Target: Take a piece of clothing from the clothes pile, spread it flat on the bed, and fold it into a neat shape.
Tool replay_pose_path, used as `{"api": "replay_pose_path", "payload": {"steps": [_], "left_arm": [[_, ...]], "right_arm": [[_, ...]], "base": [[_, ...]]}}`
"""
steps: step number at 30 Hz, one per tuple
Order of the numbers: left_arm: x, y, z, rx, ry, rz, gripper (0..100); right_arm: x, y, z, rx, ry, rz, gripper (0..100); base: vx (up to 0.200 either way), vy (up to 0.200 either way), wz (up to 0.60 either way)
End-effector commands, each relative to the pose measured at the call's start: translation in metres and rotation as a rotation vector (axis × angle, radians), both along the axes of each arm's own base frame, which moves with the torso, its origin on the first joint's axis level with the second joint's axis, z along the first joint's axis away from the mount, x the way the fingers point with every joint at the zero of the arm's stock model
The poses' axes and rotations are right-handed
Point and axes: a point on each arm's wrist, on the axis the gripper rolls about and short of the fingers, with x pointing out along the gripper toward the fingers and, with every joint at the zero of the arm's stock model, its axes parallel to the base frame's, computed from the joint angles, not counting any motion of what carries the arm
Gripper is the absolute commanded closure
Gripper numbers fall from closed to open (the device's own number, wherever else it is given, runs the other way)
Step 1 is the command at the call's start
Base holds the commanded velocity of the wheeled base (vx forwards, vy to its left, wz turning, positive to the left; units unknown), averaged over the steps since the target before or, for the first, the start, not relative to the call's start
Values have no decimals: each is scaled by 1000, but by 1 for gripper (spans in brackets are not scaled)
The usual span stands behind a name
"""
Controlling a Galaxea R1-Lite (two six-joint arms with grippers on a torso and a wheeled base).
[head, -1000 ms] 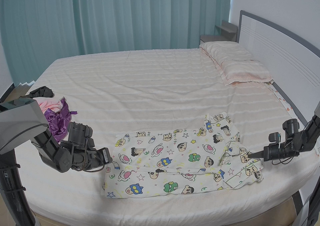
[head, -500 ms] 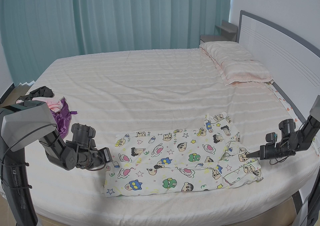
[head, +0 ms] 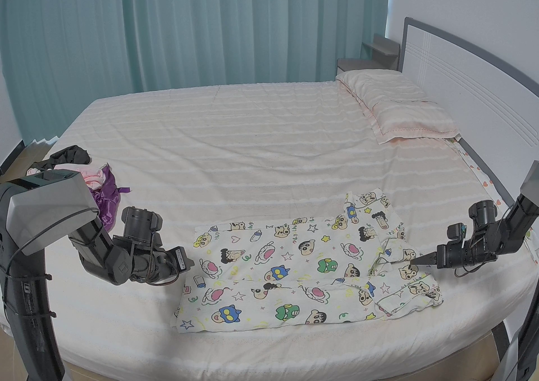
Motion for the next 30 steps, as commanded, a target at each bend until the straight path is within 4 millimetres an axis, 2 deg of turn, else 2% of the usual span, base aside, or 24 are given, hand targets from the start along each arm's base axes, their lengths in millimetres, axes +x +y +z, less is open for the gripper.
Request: {"api": "replay_pose_path", "payload": {"steps": [1, 6, 8, 14, 21, 25, 28, 30], "left_arm": [[-2, 8, 2, -3, 6, 21, 0], [-8, 18, 23, -18, -16, 49, 0], [-14, 19, 26, -31, -12, 61, 0], [-22, 18, 28, -77, 13, 108, 0], [-29, 19, 24, -80, -13, 111, 0], [-29, 19, 26, -141, -35, 173, 0], [-30, 18, 26, -157, -45, 182, 0], [-31, 18, 25, -154, -47, 183, 0]], "right_arm": [[-2, -9, 13, 0, -29, -43, 0], [-17, -20, 44, 43, -52, -147, 0], [-22, -22, 51, 58, -47, -178, 0], [-32, -27, 53, 66, -31, -222, 0], [-34, -25, 53, 58, -26, -222, 0], [-32, -23, 53, 56, -29, -216, 0], [-32, -20, 53, 57, -26, -207, 0], [-32, -19, 53, 57, -27, -202, 0]], "base": [[0, 0, 0], [0, 0, 0], [0, 0, 0], [0, 0, 0], [0, 0, 0], [0, 0, 0], [200, -200, 0], [200, 0, 0]]}}
